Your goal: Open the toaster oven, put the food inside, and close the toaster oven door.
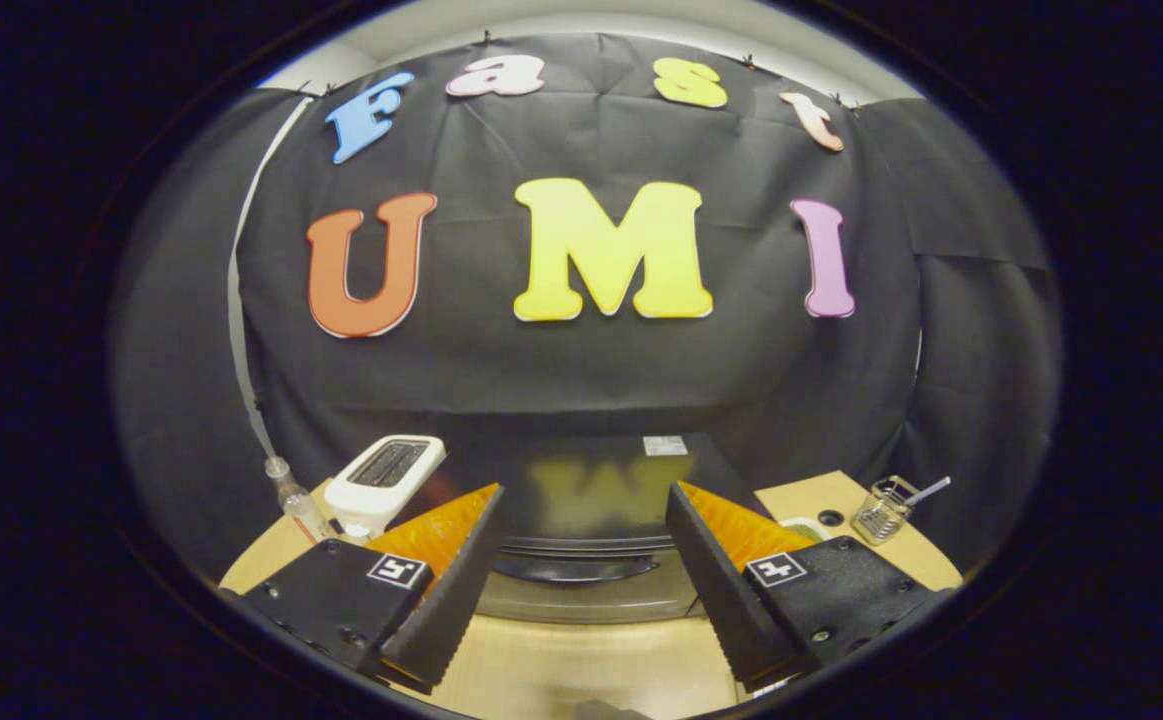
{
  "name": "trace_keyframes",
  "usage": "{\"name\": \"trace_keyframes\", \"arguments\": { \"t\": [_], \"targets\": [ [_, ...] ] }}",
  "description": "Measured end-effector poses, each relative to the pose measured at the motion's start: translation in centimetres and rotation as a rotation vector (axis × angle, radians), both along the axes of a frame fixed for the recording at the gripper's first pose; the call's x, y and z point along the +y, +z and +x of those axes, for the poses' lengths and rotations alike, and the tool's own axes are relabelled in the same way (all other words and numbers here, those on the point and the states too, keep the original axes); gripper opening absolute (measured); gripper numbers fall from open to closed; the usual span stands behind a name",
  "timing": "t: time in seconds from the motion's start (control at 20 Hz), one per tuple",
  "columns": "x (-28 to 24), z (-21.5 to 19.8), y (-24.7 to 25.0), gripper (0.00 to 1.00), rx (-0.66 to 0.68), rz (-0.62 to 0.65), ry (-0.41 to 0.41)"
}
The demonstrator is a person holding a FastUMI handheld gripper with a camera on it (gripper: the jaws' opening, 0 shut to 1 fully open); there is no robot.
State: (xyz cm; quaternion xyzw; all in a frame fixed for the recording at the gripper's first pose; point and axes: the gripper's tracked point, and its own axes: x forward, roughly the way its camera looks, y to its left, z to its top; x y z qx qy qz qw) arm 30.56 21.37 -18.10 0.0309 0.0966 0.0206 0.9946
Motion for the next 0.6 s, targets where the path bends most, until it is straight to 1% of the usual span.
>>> {"name": "trace_keyframes", "arguments": {
  "t": [0.15, 0.3, 0.45, 0.6],
  "targets": [
    [1.0, 1.8, -2.7, 1.00, 0.055, -0.010, -0.002],
    [0.8, 2.2, -4.8, 1.00, 0.112, -0.030, -0.015],
    [0.6, 2.2, -4.8, 1.00, 0.105, -0.023, -0.024],
    [0.6, 1.1, -5.1, 1.00, 0.121, -0.005, -0.033]
  ]
}}
